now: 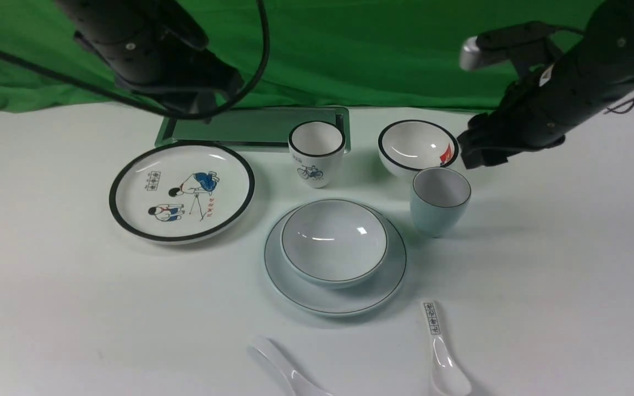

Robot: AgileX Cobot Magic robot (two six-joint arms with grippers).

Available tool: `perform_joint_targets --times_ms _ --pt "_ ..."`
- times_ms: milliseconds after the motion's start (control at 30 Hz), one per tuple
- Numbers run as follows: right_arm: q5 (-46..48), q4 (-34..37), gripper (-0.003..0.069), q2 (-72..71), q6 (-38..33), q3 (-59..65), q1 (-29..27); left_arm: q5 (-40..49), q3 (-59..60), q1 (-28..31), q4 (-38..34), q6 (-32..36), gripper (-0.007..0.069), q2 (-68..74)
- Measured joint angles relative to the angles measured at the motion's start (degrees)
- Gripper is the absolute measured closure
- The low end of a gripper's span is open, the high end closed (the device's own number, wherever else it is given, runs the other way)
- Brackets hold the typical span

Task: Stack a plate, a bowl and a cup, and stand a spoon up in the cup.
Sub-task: Use the right arm to grab a blue teacup

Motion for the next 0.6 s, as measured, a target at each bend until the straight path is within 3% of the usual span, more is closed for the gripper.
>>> perform_joint_targets --times_ms 233,300,467,600 --pt "0.72 0.41 0.0192 8.90 -1.67 -3.03 1.64 -6.32 15.15 0.00 -1.43 -0.16 0.0601 -5.80" --pt "0.83 0.46 0.0244 9.96 -2.40 -3.03 2.36 -7.22 17.96 0.00 -1.43 -0.16 0.0605 -6.30" --pt "0.82 0.59 0.0557 10.56 -3.10 -3.61 3.15 -8.19 22.91 0.00 -1.43 -0.16 0.0606 -6.50" --pt "4.14 0.52 0.0578 9.40 -4.29 -7.26 3.18 -8.05 23.38 0.00 -1.36 -0.16 0.0606 -6.88"
